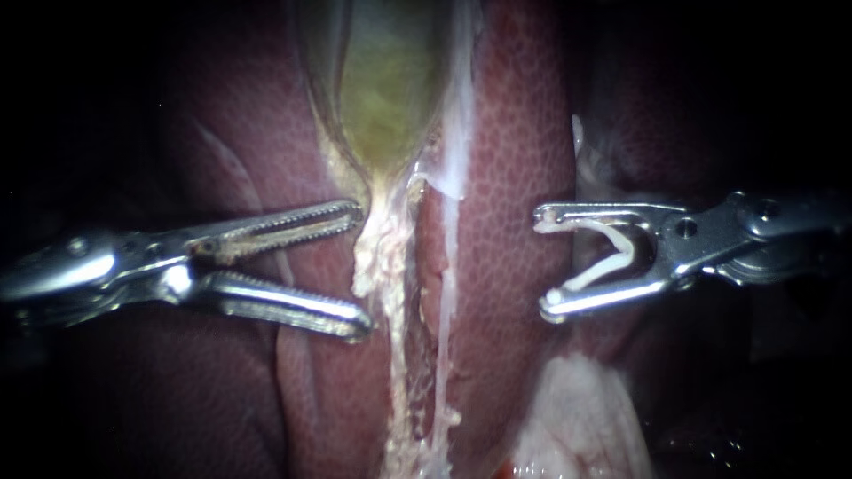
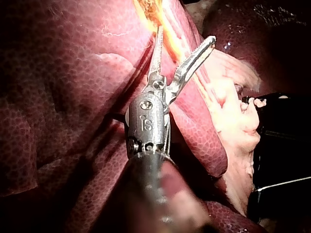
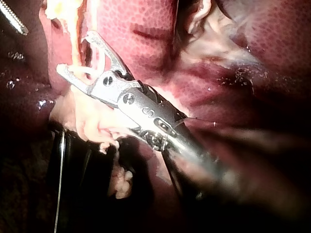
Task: Grabbing gallbladder
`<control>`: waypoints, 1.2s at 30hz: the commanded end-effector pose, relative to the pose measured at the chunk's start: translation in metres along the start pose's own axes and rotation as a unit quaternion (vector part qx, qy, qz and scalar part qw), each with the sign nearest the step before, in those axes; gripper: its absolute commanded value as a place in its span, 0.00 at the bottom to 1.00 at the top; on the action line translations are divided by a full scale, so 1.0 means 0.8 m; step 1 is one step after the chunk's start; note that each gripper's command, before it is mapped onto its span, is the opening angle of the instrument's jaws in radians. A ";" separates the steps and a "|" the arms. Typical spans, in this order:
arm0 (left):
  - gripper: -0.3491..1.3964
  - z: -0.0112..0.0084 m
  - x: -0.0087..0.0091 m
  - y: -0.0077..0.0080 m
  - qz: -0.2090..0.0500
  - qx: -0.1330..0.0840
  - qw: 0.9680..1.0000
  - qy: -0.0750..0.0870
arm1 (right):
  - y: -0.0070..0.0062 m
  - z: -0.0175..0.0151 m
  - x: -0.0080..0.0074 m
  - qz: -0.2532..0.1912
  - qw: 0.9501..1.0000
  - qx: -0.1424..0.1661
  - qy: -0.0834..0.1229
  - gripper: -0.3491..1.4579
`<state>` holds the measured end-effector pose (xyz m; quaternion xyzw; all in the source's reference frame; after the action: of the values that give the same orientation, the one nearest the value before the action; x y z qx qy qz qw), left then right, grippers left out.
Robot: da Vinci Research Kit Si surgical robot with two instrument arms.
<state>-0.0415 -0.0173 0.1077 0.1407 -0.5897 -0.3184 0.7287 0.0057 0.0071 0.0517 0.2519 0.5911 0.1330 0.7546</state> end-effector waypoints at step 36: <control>0.00 -0.0040 -0.0025 0.0004 -0.063 -0.047 0.996 0.048 | 0.0000 0.0001 0.0000 0.000 1.000 0.000 0.000 0.52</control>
<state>-0.0383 -0.0161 0.1050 0.1577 -0.5275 -0.3859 0.7402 0.0058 0.0072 0.0516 0.2518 0.5911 0.1332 0.7547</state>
